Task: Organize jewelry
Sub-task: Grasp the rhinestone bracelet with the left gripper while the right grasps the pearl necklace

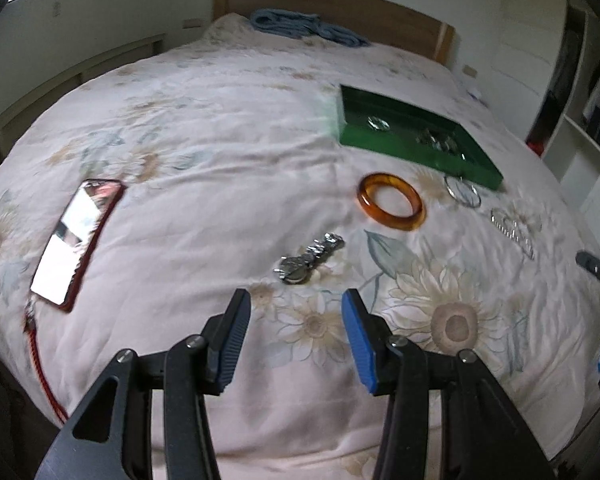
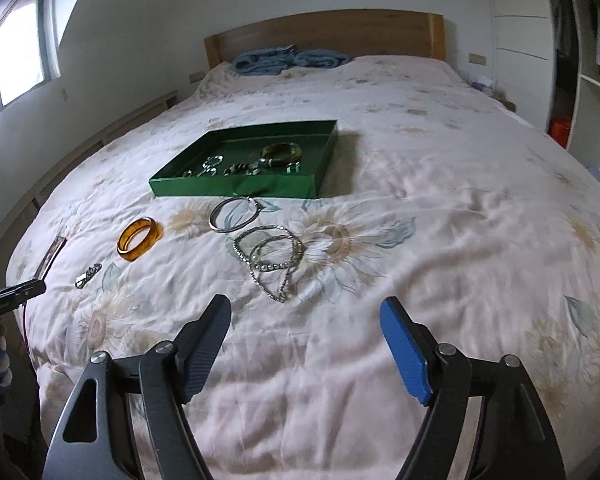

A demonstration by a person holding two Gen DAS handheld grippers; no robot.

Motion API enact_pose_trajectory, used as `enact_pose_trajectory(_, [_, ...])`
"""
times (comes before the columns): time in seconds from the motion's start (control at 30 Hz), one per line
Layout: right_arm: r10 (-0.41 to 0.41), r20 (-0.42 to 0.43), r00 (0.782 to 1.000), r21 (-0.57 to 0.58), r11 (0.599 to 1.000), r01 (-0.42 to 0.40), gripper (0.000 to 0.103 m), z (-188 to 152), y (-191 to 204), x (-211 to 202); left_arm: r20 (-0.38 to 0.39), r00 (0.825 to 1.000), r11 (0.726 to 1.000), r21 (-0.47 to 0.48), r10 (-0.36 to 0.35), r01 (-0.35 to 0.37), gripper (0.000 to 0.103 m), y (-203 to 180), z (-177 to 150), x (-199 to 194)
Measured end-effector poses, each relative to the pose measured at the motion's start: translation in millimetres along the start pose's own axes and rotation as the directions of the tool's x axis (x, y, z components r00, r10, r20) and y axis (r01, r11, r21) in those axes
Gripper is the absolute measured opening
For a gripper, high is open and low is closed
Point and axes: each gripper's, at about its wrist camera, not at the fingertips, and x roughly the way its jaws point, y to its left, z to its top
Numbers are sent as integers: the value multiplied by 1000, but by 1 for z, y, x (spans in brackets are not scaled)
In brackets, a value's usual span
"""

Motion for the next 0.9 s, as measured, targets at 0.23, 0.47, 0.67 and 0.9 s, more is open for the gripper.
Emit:
enact_pose_trajectory(0.23, [34, -93, 995, -80, 996, -41, 84, 11, 18, 49, -40, 999, 993, 120, 26, -21, 48, -12, 10, 43])
enact_pose_trajectory(0.47, [27, -141, 990, -133, 990, -46, 85, 25, 33, 91, -48, 997, 984, 172, 55, -45, 48, -8, 22, 79])
enact_pose_trajectory(0.67, [23, -182, 983, -140, 989, -49, 85, 35, 37, 123, -32, 999, 982, 184, 34, -28, 48, -8, 26, 93])
enact_pose_trajectory(0.9, [15, -202, 979, -114, 993, -39, 86, 42, 33, 145, -10, 1000, 985, 170, 2, 0, 47, -6, 26, 100])
